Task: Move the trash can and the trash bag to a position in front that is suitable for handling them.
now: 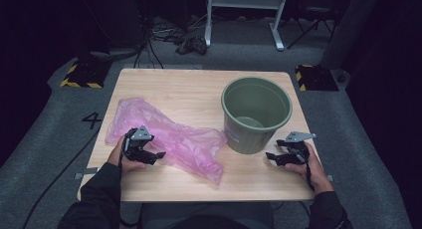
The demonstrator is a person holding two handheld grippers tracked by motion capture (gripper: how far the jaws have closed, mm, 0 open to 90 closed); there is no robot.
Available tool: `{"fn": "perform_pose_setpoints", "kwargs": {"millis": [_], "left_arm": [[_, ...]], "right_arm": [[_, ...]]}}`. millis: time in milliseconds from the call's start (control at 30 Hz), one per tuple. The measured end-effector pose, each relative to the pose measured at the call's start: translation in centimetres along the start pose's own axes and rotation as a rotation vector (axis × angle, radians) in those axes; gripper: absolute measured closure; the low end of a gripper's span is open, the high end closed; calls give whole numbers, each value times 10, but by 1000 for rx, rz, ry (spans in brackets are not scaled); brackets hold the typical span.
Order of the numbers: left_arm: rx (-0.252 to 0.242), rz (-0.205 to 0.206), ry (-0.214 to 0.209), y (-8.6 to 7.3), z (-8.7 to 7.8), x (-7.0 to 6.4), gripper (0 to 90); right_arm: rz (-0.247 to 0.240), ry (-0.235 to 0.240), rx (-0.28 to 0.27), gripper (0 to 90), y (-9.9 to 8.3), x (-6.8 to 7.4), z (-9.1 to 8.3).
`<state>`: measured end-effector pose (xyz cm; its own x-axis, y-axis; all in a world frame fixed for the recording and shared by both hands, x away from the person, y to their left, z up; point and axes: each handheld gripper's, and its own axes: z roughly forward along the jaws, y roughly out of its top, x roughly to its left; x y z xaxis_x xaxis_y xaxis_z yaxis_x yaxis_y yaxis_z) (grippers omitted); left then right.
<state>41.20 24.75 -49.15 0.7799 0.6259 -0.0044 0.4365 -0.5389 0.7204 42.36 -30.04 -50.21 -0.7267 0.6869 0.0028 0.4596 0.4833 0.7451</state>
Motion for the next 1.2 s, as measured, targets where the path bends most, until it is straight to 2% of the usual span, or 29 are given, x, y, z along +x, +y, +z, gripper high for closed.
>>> {"fn": "perform_pose_setpoints", "kwargs": {"millis": [33, 67, 133, 167, 333, 400, 467, 500, 533, 567, 633, 700, 800, 1000, 1100, 1167, 1200], "left_arm": [[5, -1, -4, 0, 3, 0, 160], [34, 3, -5, 0, 9, 0, 161], [41, -1, -6, -1, 12, 1, 152], [30, -9, -12, -1, 13, 1, 152], [14, -24, 13, -2, 14, 2, 177], [5, -31, 35, -3, 13, 1, 193], [-24, -34, 39, -4, 11, 2, 372], [-24, -34, 39, -4, 11, 2, 417], [-26, -37, 42, -4, 11, 2, 417], [-34, -36, 44, -4, 10, 3, 520], [-36, -34, 44, -4, 10, 2, 606], [-39, -27, 48, -4, 10, 1, 689], [-39, -18, 52, -3, 11, 0, 742], [-38, -40, 96, -3, 12, -1, 836], [-35, -40, 106, -3, 11, -2, 873], [-36, -45, 107, -2, 12, -2, 877], [-31, -44, 119, -2, 11, -2, 879]], "right_arm": [[0, 0, 0, 239, 0, 0, 0], [1, 1, -1, 239, 0, 0, 0], [-1, 1, 0, 239, 0, 0, 0], [-1, 1, 0, 239, 0, 0, 0], [-2, 1, 0, 238, 0, 0, 0], [-4, -1, 1, 235, 0, 0, 0], [-3, 1, 1, 235, 0, 0, 0], [-3, 1, 1, 235, 0, 0, 0], [-4, 1, 1, 233, 0, 0, 0], [-4, 3, 2, 226, 1, 0, 1], [-3, 8, 2, 219, 1, 0, 1], [9, 49, -15, 214, 1, 0, 0], [6, 50, -29, 211, 4, 1, -1], [-20, 30, -70, 204, 13, 4, -8], [-35, 50, -131, 188, 21, 6, -14], [-37, 61, -145, 181, 23, 6, -15], [-51, 79, -168, 152, 29, 7, -18]]}}
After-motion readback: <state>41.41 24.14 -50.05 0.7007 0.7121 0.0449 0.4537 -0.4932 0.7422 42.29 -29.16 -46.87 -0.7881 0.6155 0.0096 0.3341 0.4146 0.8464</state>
